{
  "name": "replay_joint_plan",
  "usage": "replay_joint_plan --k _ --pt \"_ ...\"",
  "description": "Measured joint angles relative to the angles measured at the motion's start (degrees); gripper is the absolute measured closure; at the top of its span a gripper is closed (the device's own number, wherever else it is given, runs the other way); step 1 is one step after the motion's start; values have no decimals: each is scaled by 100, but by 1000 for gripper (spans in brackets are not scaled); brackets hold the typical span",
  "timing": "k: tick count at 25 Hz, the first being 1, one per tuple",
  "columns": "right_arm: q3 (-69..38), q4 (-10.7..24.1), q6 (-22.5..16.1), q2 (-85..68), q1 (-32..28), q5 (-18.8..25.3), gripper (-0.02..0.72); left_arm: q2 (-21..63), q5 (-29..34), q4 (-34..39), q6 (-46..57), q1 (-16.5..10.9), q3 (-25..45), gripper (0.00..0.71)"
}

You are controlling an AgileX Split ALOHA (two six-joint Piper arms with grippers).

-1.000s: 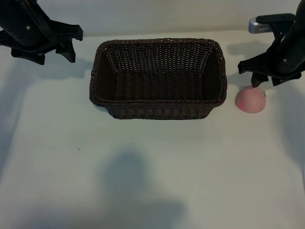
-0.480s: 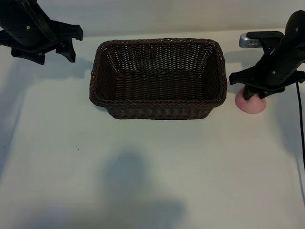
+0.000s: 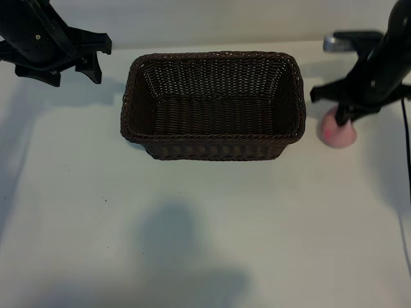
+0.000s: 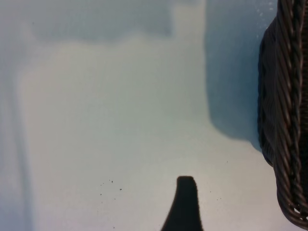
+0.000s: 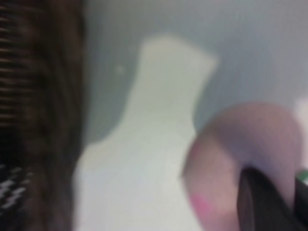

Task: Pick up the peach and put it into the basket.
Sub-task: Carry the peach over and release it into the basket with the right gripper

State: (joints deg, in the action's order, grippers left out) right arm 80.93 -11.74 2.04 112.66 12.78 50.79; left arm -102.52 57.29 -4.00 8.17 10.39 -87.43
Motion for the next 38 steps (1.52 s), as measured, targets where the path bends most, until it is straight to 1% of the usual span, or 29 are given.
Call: replay_joint_plan --k 3,7,9,12,15,20,23,25,29,34,36,38 --pt "634 -16 -6 -250 0 493 658 0 0 0 0 0 0 121" --pt "1381 -16 -6 -408 0 1009 658 0 0 0 0 0 0 121" --pt "1557 -20 -11 -412 0 1154 658 0 0 0 0 0 0 121" --pt "1643 -79 -44 -412 49 1218 658 0 0 0 0 0 0 121" --pt "1656 -128 -57 -412 342 1212 658 0 0 0 7 0 0 121" --pt "1656 -266 -204 -412 1219 1023 658 0 0 0 7 0 0 121" --pt "1656 -295 -256 -412 1736 727 658 0 0 0 7 0 0 121" --pt "1661 -313 -256 -365 1948 540 658 0 0 0 7 0 0 121" --pt "1666 -290 -256 -94 2051 245 658 0 0 0 7 0 0 121" --pt "1666 -10 -256 496 2046 -328 651 0 0 0 7 0 0 122" --pt "1666 12 -256 700 2046 -437 620 0 0 0 7 0 0 122" --pt "1666 43 -256 778 2046 -428 552 0 0 0 7 0 0 122"
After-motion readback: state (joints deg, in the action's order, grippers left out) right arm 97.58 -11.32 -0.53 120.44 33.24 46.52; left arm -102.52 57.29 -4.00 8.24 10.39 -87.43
